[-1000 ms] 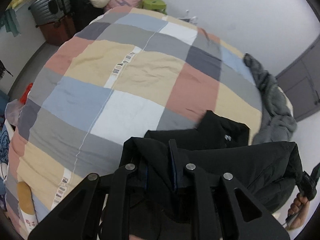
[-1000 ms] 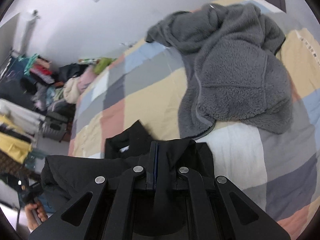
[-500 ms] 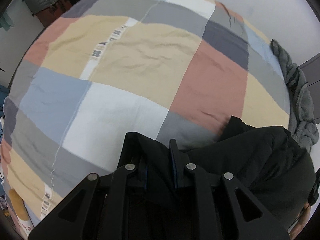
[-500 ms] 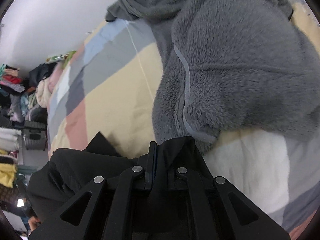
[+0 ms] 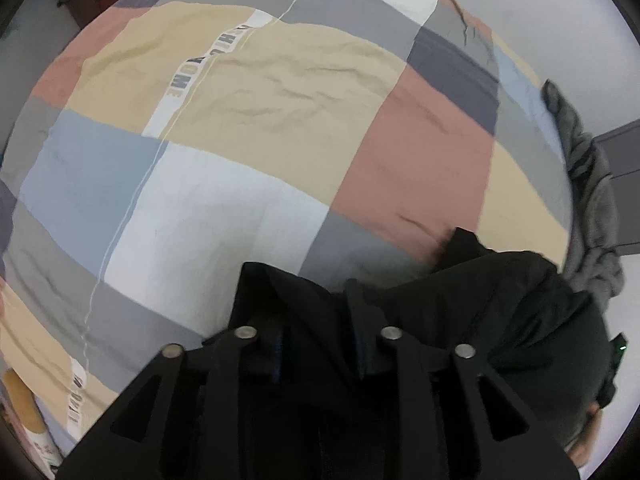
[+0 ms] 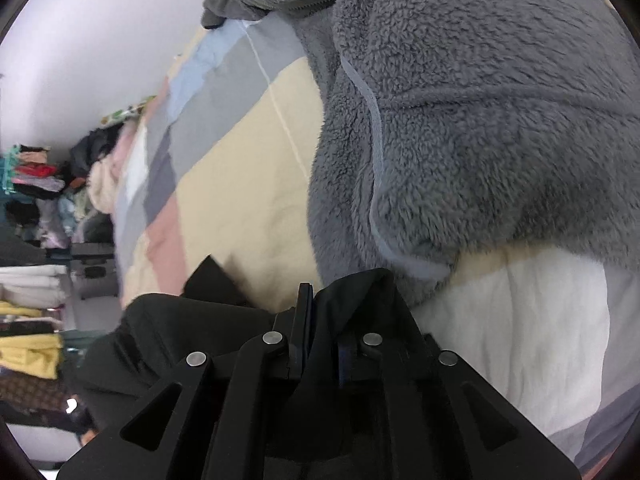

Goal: Fold large clothes

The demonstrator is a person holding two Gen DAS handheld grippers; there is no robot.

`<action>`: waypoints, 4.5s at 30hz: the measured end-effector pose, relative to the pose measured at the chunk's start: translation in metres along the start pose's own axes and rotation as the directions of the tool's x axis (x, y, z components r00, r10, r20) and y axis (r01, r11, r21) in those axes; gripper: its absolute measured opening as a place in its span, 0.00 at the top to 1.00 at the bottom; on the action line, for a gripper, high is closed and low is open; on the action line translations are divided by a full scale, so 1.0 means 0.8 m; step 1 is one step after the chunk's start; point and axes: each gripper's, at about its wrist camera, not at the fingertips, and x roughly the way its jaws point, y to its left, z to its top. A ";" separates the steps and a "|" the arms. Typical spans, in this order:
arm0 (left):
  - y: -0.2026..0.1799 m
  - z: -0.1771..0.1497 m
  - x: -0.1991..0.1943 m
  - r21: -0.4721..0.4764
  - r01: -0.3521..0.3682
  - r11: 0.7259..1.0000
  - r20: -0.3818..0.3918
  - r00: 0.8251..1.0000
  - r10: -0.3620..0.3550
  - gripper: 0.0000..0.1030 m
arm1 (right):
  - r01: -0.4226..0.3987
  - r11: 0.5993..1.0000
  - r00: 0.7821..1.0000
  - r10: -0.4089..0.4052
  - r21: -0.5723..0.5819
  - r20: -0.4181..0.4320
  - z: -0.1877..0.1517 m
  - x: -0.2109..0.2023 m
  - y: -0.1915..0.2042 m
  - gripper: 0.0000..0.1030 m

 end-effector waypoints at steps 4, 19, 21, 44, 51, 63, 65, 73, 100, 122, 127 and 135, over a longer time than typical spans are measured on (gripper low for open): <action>0.003 -0.019 -0.036 0.013 0.055 0.998 0.044 0.998 -0.055 0.22 | -0.039 0.998 0.999 0.040 -0.046 0.023 -0.018 -0.046 0.004 0.63; -0.130 -0.155 -0.102 0.444 -0.020 0.896 0.372 0.913 -0.164 0.18 | 0.202 0.830 0.926 0.010 -0.520 0.376 -0.179 -0.108 0.145 0.15; -0.144 -0.157 -0.071 0.454 -0.048 0.890 0.358 0.924 -0.133 0.18 | 0.215 0.806 0.941 -0.020 -0.551 0.338 -0.193 -0.067 0.154 0.15; -0.147 -0.120 0.038 0.443 -0.060 0.895 0.326 0.940 -0.098 0.15 | 0.339 0.726 0.908 -0.086 -0.598 0.410 -0.169 0.074 0.173 0.00; -0.107 -0.170 -0.022 0.443 0.017 0.896 0.345 0.920 -0.188 0.15 | 0.297 0.741 0.894 0.007 -0.603 0.449 -0.222 0.005 0.147 0.01; 0.007 -0.238 -0.044 0.352 0.011 0.936 0.476 0.859 -0.189 0.14 | 0.311 0.752 0.860 0.037 -0.581 0.509 -0.281 -0.061 0.057 0.01; 0.013 -0.245 -0.036 0.350 0.027 0.936 0.482 0.852 -0.205 0.14 | 0.301 0.755 0.870 0.034 -0.583 0.492 -0.277 -0.050 0.052 0.01; 0.009 -0.250 -0.024 0.381 -0.011 0.925 0.472 0.862 -0.184 0.14 | 0.320 0.715 0.876 0.026 -0.622 0.481 -0.278 -0.021 0.052 0.01; 0.017 -0.266 -0.020 0.380 -0.042 0.924 0.492 0.855 -0.163 0.14 | 0.228 0.686 0.868 0.178 -0.691 0.463 -0.356 -0.031 0.090 0.00; 0.141 -0.228 -0.023 0.125 0.210 0.970 0.411 0.878 -0.243 0.13 | 0.193 0.951 0.914 -0.085 -0.241 0.397 -0.223 -0.054 -0.050 0.01; 0.131 -0.240 -0.030 0.176 0.240 0.955 0.410 0.864 -0.292 0.62 | 0.008 0.971 0.950 0.067 -0.239 0.304 -0.226 -0.051 -0.060 0.31; 0.124 -0.257 -0.044 0.182 0.180 0.967 0.456 0.855 -0.245 0.86 | 0.153 0.892 0.919 0.030 -0.426 0.393 -0.276 -0.087 -0.004 0.83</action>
